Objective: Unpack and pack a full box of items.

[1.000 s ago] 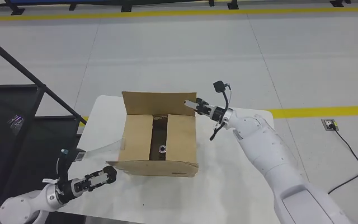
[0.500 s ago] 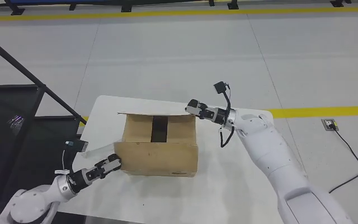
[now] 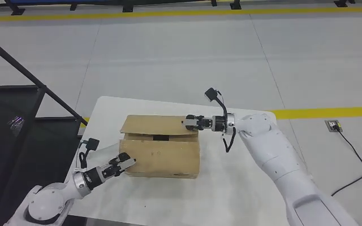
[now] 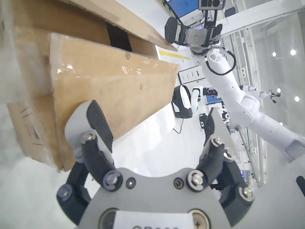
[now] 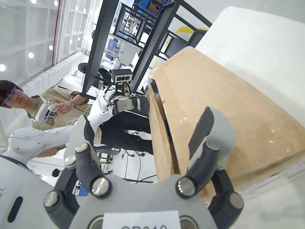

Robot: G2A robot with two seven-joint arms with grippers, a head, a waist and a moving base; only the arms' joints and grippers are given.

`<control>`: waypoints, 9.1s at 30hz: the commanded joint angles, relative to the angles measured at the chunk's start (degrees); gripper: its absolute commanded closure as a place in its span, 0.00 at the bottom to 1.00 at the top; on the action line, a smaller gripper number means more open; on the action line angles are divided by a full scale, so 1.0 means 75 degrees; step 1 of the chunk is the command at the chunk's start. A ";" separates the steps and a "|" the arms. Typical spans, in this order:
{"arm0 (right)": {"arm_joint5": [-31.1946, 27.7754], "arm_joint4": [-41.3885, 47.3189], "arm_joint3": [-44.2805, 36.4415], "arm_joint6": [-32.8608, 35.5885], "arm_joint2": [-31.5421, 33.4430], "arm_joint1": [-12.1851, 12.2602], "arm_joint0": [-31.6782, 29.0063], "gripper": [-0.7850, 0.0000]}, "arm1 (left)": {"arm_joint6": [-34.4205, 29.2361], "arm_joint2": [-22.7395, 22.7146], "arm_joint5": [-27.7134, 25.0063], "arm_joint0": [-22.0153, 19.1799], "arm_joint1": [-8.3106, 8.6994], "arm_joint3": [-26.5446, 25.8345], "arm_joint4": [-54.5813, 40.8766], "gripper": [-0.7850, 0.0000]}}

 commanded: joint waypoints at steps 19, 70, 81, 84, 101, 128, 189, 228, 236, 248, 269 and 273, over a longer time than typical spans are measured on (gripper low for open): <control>0.0704 0.0957 0.0224 0.0704 -0.0393 -0.0290 -0.0260 0.00 | 0.0892 0.0408 0.0234 -0.0646 -0.0202 0.0356 0.0664 0.00; 0.0583 0.1144 0.0486 0.0583 -0.0441 -0.0350 -0.0438 0.00 | 0.3906 0.0768 0.1978 -0.0555 -0.1028 0.3000 -0.2753 0.00; 0.0583 0.1144 0.0486 0.0583 -0.0441 -0.0350 -0.0438 0.00 | 0.3446 0.1263 0.1529 -0.1883 -0.1397 0.4499 -0.3631 0.00; 0.0583 0.1144 0.0486 0.0583 -0.0441 -0.0350 -0.0438 0.00 | 0.3452 0.1160 0.1144 -0.1878 -0.1413 0.4505 -0.3517 0.00; 0.0583 0.1144 0.0486 0.0583 -0.0441 -0.0350 -0.0438 0.00 | 0.5758 -0.0613 0.0254 0.0229 -0.1220 0.0954 -0.0543 0.00; 0.0583 0.1144 0.0486 0.0583 -0.0441 -0.0350 -0.0438 0.00 | 0.5178 -0.0359 0.1123 -0.0014 -0.1417 -0.0357 0.1672 0.00; 0.2787 -0.1966 -0.3194 -0.1944 0.0548 0.0481 -0.1984 0.00 | 0.2864 -0.0482 0.0379 -0.0786 -0.1597 0.0404 0.1557 0.00; 0.2620 -0.5413 -0.5562 -0.3499 0.1004 0.0872 -0.3042 0.00 | 0.2234 -0.1808 -0.0103 0.0501 -0.1549 0.0069 0.0043 0.00; 0.2152 -0.4967 -0.5383 -0.2834 0.0850 0.0852 -0.2815 0.00 | 0.2204 -0.1767 -0.0054 0.0506 -0.1566 0.0040 0.0044 0.00; 0.2162 -0.4863 -0.5772 -0.3118 0.1190 0.0959 -0.3226 0.00 | 0.1502 -0.1137 0.0458 -0.0288 -0.1602 0.0435 -0.0209 0.00; 0.1926 -0.3513 -0.5386 -0.3359 0.0971 0.0835 -0.3021 0.00 | 0.0938 -0.0173 0.0481 -0.1477 -0.1727 0.1652 -0.0453 0.00; 0.1267 -0.3526 -0.5133 -0.3332 0.0651 0.0746 -0.2747 0.00 | 0.0907 -0.0297 0.0428 -0.1303 -0.1714 0.1433 -0.0580 0.00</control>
